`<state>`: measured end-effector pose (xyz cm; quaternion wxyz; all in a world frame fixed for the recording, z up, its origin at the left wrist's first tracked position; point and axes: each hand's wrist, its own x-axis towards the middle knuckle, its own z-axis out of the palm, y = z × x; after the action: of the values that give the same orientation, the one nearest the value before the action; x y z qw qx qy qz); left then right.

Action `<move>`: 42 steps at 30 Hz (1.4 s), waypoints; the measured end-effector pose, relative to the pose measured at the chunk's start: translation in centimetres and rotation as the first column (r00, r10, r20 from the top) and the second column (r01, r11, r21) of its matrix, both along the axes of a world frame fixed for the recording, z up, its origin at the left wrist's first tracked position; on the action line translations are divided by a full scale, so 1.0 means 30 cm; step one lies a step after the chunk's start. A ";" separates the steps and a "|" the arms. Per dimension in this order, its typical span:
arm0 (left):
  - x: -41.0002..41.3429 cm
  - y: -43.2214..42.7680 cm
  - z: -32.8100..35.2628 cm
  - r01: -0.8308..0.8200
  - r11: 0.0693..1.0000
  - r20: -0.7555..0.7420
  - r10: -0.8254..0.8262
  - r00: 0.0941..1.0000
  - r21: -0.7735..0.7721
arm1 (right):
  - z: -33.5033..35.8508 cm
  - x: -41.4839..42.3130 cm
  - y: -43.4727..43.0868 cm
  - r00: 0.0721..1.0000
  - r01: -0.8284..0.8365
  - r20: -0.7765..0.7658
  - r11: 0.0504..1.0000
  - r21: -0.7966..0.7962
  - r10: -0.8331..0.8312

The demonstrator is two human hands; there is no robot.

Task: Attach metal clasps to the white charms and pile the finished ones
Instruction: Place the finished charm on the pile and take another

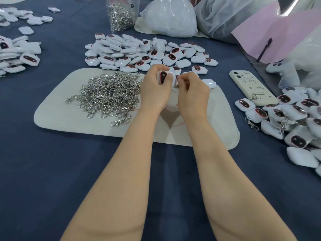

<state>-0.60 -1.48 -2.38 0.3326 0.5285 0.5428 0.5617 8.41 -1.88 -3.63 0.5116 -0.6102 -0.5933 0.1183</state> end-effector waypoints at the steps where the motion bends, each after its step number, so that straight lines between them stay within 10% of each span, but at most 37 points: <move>1: 0.001 -0.003 -0.001 -0.002 0.998 -0.098 0.008 0.995 0.064 | -0.001 0.003 0.000 1.000 0.002 0.010 1.000 -0.008 -0.002; 9: 0.001 -0.011 -0.018 0.068 0.976 -0.404 0.022 0.914 0.205 | -0.006 0.012 -0.004 0.992 -0.034 0.118 0.996 -0.084 0.044; 15: 0.004 0.002 -0.001 0.001 0.998 0.163 0.010 0.987 -0.071 | 0.004 0.000 -0.001 0.980 -0.106 -0.180 0.987 -0.118 0.084; 21: -0.008 0.008 0.009 0.286 0.911 0.745 0.033 0.666 -0.297 | -0.001 -0.004 0.001 0.956 -0.133 -0.271 0.988 -0.076 0.108; 27: -0.015 0.006 0.008 0.367 0.874 0.853 0.096 0.514 -0.319 | 0.001 -0.016 0.005 0.924 -0.115 -0.371 0.992 -0.045 0.090; 35: -0.007 0.016 -0.001 0.323 0.886 0.807 0.090 0.584 -0.333 | 0.000 -0.005 0.002 0.944 -0.116 -0.316 0.992 -0.042 0.097; 39: -0.005 0.014 -0.006 0.026 0.970 0.415 0.080 0.907 -0.243 | -0.002 0.004 -0.004 0.990 -0.105 -0.098 0.994 -0.015 0.103; 42: 0.001 0.003 -0.005 -0.072 0.996 0.193 0.079 0.978 -0.043 | 0.000 0.004 -0.004 0.993 -0.114 -0.036 0.993 -0.027 0.113</move>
<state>-0.56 -1.38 -2.52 0.3718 0.4439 0.5372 0.6133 8.54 -1.99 -3.62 0.5051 -0.5806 -0.6166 0.1662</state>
